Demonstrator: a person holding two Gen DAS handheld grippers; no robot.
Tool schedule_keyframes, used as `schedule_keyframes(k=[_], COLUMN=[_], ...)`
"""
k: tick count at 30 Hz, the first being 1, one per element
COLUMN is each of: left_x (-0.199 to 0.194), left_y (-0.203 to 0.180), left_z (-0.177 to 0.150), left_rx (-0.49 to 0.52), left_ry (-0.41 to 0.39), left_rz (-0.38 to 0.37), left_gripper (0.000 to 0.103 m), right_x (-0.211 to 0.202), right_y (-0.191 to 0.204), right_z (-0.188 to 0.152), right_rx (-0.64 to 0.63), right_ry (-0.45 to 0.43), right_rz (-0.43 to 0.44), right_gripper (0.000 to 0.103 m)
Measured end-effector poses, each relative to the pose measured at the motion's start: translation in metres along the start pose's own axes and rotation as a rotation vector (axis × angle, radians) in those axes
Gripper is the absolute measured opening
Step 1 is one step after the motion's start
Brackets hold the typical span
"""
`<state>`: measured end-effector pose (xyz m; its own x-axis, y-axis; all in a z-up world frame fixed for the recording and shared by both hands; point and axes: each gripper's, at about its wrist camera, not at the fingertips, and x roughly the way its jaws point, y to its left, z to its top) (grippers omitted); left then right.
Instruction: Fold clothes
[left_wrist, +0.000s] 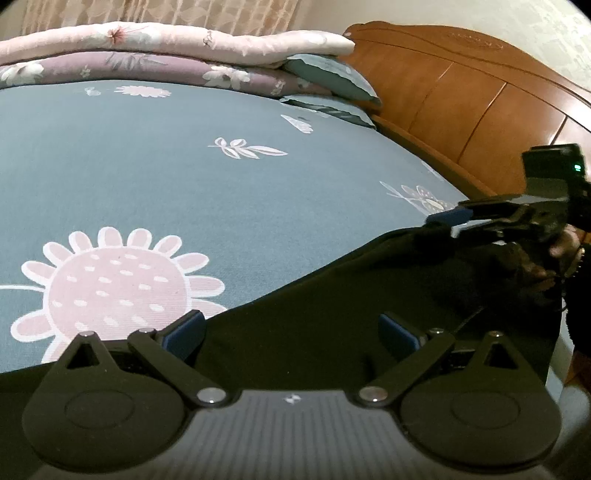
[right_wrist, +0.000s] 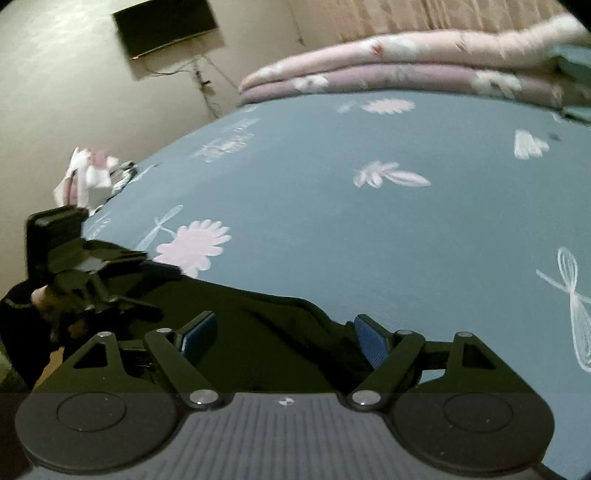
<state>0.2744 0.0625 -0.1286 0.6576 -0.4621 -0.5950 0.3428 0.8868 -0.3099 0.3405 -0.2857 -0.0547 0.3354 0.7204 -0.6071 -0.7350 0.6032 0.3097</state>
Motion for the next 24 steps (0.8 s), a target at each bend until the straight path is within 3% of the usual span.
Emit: schedule_keyframes(k=[10,17,24], left_x=[0.001,0.001,0.001], left_y=[0.002,0.003,0.004], left_z=[-0.001,-0.001,-0.001], left_rx=[0.002,0.001,0.003], left_ry=[-0.003,-0.007,-0.008], left_rz=[-0.003,-0.008,-0.015], left_gripper=[0.099,0.1,0.1], right_x=[-0.014,0.019,0.055], right_y=[0.031,0.011,-0.025], right_z=[0.006,0.008,0.008], right_rx=[-0.089,-0.05,0.096], right_ry=[-0.003,0.079,0.087], right_rz=[0.049,-0.129,-0.125], right_gripper=[0.085,0.087,0.088])
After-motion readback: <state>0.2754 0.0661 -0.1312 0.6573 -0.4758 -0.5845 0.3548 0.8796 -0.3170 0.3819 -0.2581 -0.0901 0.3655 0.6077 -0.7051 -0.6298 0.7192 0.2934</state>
